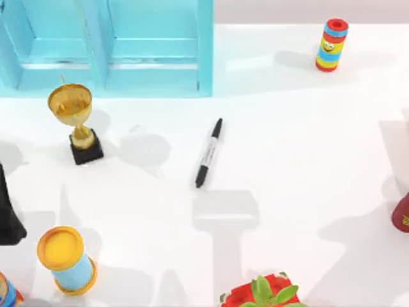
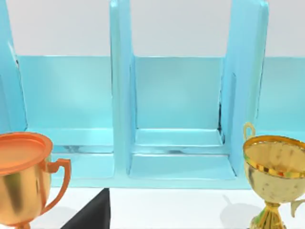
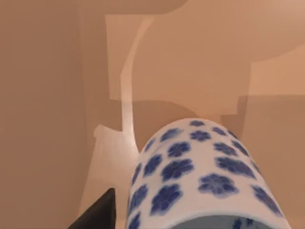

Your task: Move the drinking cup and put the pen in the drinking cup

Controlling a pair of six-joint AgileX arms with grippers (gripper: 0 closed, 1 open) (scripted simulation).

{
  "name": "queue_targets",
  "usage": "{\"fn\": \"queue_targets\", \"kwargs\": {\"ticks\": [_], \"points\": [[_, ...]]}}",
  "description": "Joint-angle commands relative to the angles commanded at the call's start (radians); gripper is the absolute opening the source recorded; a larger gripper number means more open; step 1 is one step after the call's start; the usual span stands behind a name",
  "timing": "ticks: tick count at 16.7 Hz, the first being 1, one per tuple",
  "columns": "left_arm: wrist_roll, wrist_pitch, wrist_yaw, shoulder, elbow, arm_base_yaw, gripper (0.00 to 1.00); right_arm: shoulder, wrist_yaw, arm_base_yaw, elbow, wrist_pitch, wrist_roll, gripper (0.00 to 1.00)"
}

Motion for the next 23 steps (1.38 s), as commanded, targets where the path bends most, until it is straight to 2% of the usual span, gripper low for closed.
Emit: {"fn": "queue_targets", "kwargs": {"ticks": [11, 21, 23], "points": [[0.0, 0.0, 0.0, 0.0, 0.0, 0.0, 1.0, 0.0, 0.0, 0.0, 0.0, 0.0, 0.0, 0.02], [0.0, 0.0, 0.0, 0.0, 0.0, 0.0, 1.0, -0.003, 0.0, 0.003, 0.003, -0.003, 0.004, 0.0], [0.0, 0.0, 0.0, 0.0, 0.0, 0.0, 1.0, -0.017, 0.0, 0.038, 0.037, -0.039, 0.039, 0.0]]}}
